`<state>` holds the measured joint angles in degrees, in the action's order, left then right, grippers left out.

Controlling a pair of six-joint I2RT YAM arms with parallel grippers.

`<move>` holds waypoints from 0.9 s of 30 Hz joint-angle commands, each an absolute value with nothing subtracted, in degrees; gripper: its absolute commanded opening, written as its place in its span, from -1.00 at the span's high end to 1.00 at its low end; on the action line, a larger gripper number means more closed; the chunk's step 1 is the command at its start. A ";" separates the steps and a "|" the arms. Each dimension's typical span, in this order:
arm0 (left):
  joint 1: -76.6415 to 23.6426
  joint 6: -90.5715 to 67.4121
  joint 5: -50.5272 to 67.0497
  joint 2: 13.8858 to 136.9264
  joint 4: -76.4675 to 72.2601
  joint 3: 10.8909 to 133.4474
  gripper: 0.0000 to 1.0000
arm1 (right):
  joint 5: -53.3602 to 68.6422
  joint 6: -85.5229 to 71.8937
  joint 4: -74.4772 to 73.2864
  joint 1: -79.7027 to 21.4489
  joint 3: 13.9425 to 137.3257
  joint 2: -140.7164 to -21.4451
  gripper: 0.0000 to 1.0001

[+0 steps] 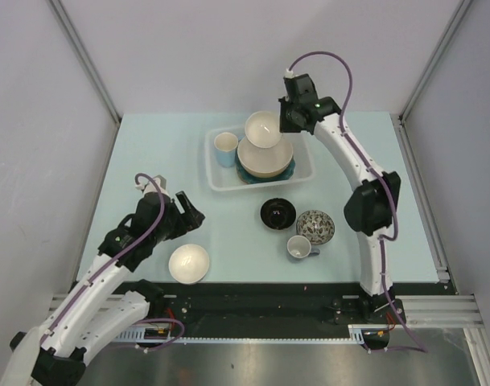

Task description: Place the mixed dishes into the plastic bin

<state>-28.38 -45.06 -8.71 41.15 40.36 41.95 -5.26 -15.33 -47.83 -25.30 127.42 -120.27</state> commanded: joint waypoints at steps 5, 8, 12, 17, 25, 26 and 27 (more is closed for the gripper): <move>-28.56 -44.47 -7.73 43.15 38.85 43.33 -0.57 | -1.23 -16.17 -49.31 -24.35 132.55 -127.53 1.00; -28.56 -44.30 -7.65 42.98 38.85 43.16 -0.56 | -2.28 -16.08 -48.34 -24.17 130.96 -127.70 1.00; -28.56 -43.68 -6.42 42.98 37.45 42.89 -0.54 | -1.24 -16.70 -47.11 -23.56 129.73 -128.14 1.00; -28.56 -43.42 -5.89 43.68 36.83 42.80 -0.54 | -0.53 -17.05 -47.63 -22.94 129.82 -129.72 1.00; -28.65 -41.75 -3.52 46.75 35.07 43.07 -0.55 | 1.14 -17.40 -48.43 -22.85 129.11 -130.69 0.98; -28.65 -41.75 -3.52 47.19 34.89 43.24 -0.55 | 1.32 -17.40 -48.43 -22.85 129.11 -130.78 0.86; -28.65 -41.84 -4.04 47.72 34.98 43.33 -0.55 | 1.49 -17.49 -48.43 -22.85 129.11 -130.96 0.80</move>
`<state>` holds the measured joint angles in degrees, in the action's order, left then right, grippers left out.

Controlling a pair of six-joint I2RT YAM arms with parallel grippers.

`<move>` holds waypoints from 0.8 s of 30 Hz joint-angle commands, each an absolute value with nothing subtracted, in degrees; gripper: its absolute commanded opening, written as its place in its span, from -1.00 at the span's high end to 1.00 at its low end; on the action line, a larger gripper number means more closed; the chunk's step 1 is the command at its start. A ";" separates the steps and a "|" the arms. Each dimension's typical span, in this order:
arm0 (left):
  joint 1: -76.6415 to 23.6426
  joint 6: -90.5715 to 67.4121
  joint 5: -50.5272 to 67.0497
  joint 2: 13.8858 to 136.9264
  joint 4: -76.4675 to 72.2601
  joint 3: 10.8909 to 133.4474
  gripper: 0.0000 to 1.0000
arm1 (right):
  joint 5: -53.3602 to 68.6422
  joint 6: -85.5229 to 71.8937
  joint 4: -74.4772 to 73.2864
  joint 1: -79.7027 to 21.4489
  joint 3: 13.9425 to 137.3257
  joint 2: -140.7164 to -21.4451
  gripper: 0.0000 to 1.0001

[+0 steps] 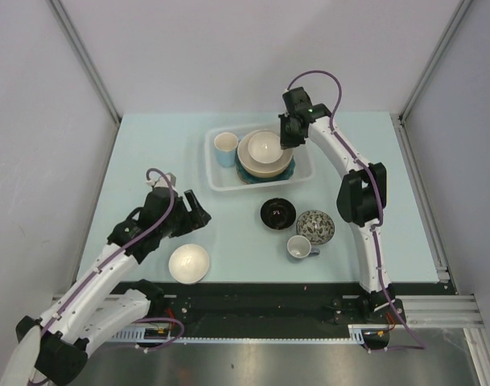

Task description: Place the mixed dishes into the plastic bin

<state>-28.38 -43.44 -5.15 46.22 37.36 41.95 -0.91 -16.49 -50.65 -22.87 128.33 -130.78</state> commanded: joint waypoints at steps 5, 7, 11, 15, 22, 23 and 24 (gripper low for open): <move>-29.53 -41.66 -4.13 51.14 30.95 42.98 -0.56 | 1.84 -17.75 -48.60 -22.85 129.02 -131.13 0.55; -30.06 -41.75 -3.17 52.99 29.28 42.80 -0.57 | 1.85 -17.84 -48.78 -22.85 129.02 -131.31 0.49; -31.72 -40.96 -0.53 58.26 23.74 43.77 -0.57 | 1.93 -18.19 -49.74 -22.94 129.20 -130.52 0.28; -36.02 -38.68 0.18 66.59 21.80 47.63 -0.58 | 1.67 -19.07 -52.73 -23.03 129.11 -127.01 0.12; -38.50 -38.58 3.07 79.43 17.41 54.39 -0.58 | 1.41 -21.36 -56.69 -24.43 123.24 -111.64 -0.15; -38.84 -38.67 3.95 80.85 16.88 54.93 -0.58 | 1.15 -21.44 -56.34 -24.43 121.66 -109.71 -0.16; -39.20 -38.76 4.22 82.08 16.44 55.45 -0.57 | 0.88 -21.62 -56.25 -24.35 118.16 -105.86 -0.17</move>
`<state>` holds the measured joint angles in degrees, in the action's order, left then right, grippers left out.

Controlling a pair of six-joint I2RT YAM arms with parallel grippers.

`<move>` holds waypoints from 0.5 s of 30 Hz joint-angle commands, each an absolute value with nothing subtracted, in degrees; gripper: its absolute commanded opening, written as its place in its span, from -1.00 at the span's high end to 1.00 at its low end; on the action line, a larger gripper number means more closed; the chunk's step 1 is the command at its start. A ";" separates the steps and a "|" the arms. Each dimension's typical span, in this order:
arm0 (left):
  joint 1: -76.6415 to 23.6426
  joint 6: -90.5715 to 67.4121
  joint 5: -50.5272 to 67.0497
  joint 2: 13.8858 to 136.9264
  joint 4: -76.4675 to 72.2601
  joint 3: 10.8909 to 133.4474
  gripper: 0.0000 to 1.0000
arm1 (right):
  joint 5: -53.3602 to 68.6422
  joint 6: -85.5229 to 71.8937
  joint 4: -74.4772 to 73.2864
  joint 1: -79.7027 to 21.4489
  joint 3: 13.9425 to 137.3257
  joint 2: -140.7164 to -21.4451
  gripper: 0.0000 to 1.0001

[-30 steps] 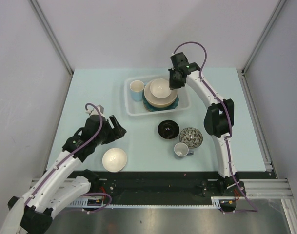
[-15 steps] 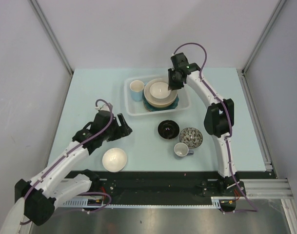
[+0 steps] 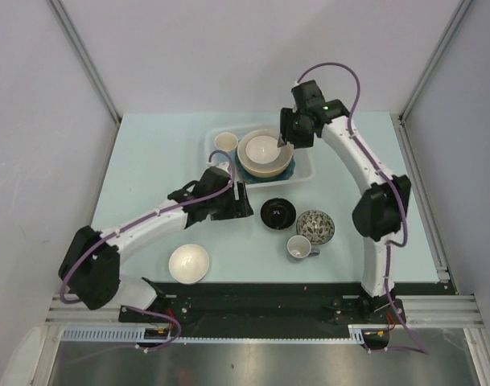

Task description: Place the mixed dishes into the plastic bin

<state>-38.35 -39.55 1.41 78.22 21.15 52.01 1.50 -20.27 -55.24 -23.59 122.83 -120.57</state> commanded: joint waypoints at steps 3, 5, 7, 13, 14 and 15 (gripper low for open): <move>-40.60 -37.54 4.22 87.88 18.01 60.88 -0.56 | 0.09 -21.71 -55.81 -24.17 112.78 -98.56 -0.18; -41.65 -36.57 3.60 91.73 19.51 62.83 -0.54 | 0.09 -21.71 -54.68 -24.08 106.90 -94.77 -0.16; -42.27 -35.95 3.78 93.95 19.34 65.03 -0.53 | -2.10 -22.06 -53.53 -24.08 99.81 -89.23 -0.15; -44.12 -34.72 2.81 101.33 21.53 71.19 -0.49 | -2.11 -24.43 -52.11 -22.50 87.28 -79.64 -0.12; -44.38 -34.54 2.90 102.12 22.14 71.80 -0.45 | -2.02 -24.43 -52.55 -22.50 86.23 -79.19 -0.11; -44.38 -34.54 2.99 103.70 23.45 72.76 -0.43 | -1.93 -24.52 -52.91 -22.50 86.05 -78.75 -0.11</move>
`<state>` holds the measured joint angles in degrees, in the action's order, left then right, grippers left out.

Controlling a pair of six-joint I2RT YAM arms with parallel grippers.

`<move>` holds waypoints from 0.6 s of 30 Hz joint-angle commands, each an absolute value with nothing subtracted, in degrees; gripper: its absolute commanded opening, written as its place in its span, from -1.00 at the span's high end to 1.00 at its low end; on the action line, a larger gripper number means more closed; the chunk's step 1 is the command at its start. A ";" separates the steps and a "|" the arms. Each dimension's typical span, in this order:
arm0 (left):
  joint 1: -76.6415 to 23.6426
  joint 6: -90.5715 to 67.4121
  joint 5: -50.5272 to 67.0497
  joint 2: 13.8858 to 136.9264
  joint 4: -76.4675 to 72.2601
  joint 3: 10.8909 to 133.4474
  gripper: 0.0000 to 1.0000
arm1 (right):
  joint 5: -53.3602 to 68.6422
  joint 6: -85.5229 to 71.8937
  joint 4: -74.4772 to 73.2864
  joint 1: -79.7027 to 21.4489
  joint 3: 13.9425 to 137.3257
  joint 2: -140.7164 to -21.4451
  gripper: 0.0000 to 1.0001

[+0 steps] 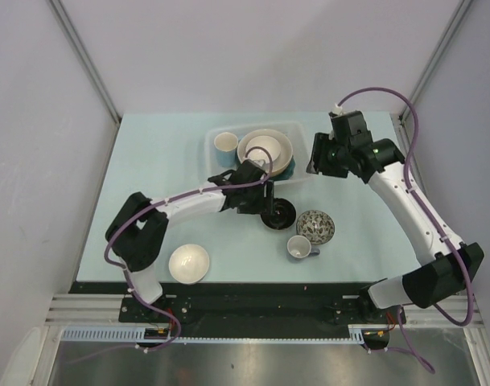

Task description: Place the mixed dishes into the plastic bin

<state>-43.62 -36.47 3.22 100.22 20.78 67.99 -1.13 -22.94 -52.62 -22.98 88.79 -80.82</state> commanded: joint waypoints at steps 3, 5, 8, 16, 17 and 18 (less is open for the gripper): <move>-44.38 -34.54 2.55 104.85 25.04 73.30 -0.33 | -1.58 -24.79 -52.91 -22.32 85.96 -77.26 -0.10; -44.38 -34.45 2.72 105.55 25.14 73.39 -0.26 | -1.41 -24.96 -52.03 -22.24 85.96 -76.82 -0.10; -44.38 -34.19 3.86 107.13 25.57 74.00 -0.14 | -0.97 -25.40 -51.07 -22.15 85.96 -76.90 -0.10; -44.91 -32.35 1.76 105.21 28.65 74.62 0.99 | -1.49 -25.58 -51.15 -22.32 85.78 -77.08 -0.09; -45.00 -32.08 1.06 103.38 29.44 74.62 0.99 | -1.67 -25.49 -51.33 -22.41 85.69 -77.17 -0.08; -45.09 -31.99 0.79 102.32 30.49 74.36 0.99 | -1.93 -25.31 -51.24 -22.59 85.61 -76.99 -0.08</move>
